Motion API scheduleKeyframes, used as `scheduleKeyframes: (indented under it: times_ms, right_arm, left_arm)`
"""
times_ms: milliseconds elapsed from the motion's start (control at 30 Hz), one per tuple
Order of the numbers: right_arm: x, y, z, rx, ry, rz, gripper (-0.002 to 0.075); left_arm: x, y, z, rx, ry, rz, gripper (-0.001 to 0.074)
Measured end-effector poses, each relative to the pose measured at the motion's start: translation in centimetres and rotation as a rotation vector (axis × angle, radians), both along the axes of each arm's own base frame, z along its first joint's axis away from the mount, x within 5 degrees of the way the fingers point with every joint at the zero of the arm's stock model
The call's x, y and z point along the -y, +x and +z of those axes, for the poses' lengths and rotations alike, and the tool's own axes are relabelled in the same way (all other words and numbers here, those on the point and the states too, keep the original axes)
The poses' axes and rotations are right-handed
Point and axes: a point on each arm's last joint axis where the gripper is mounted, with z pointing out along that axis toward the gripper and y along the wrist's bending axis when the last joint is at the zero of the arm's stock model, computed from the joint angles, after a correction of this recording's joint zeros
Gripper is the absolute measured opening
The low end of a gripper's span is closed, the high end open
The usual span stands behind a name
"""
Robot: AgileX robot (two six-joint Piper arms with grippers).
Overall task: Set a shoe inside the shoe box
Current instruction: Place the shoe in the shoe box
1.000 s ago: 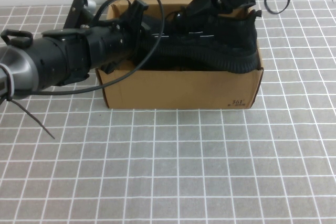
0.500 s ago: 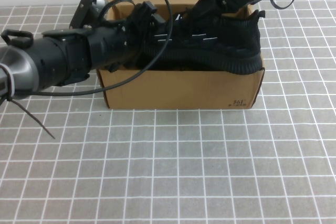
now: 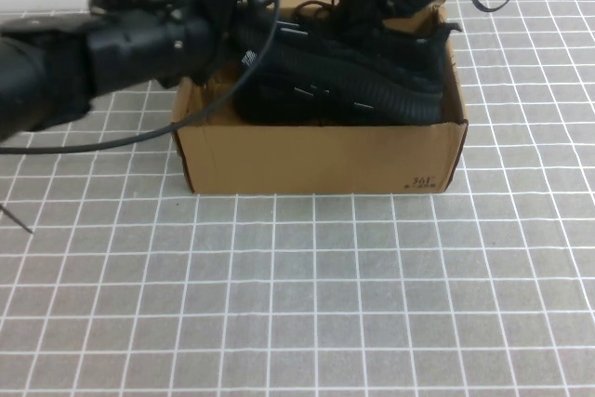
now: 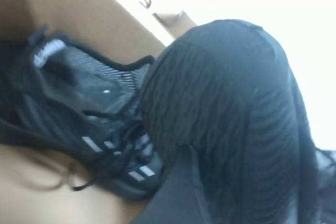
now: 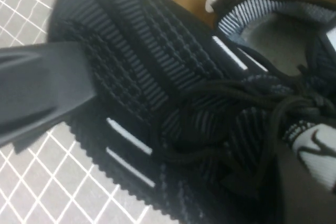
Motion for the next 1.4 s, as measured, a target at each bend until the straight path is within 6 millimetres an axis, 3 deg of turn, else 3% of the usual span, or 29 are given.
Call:
scheduleKeyframes:
  times_ms: [267,600,833,1100,1400]
  right_arm:
    - [-0.5,-0.3,1.3,0.046,0.018,0.011,-0.0005]
    - [-0.2,-0.3,2.2,0.09,-0.015,0.013,-0.0006]
    - [-0.8,-0.5,2.3,0.091,0.001,0.017,-0.0006]
    - [-3.8,-1.8,1.8,0.125,-0.099,0.024,-0.0006]
    - [-4.1,-1.2,1.3,0.129,-0.079,-0.011,-0.0006]
  left_arm:
    - [-4.7,0.6,-0.8,-0.049,0.135,-0.031,0.0589]
    - [-10.4,1.0,-0.7,-0.099,0.07,0.028,0.0564]
    - [-11.2,1.0,-0.3,-0.078,0.021,0.003,0.0507]
    - [-11.2,0.9,1.5,0.092,-0.093,-0.068,0.0434]
    - [-10.8,0.7,2.4,0.149,-0.101,-0.13,0.0352]
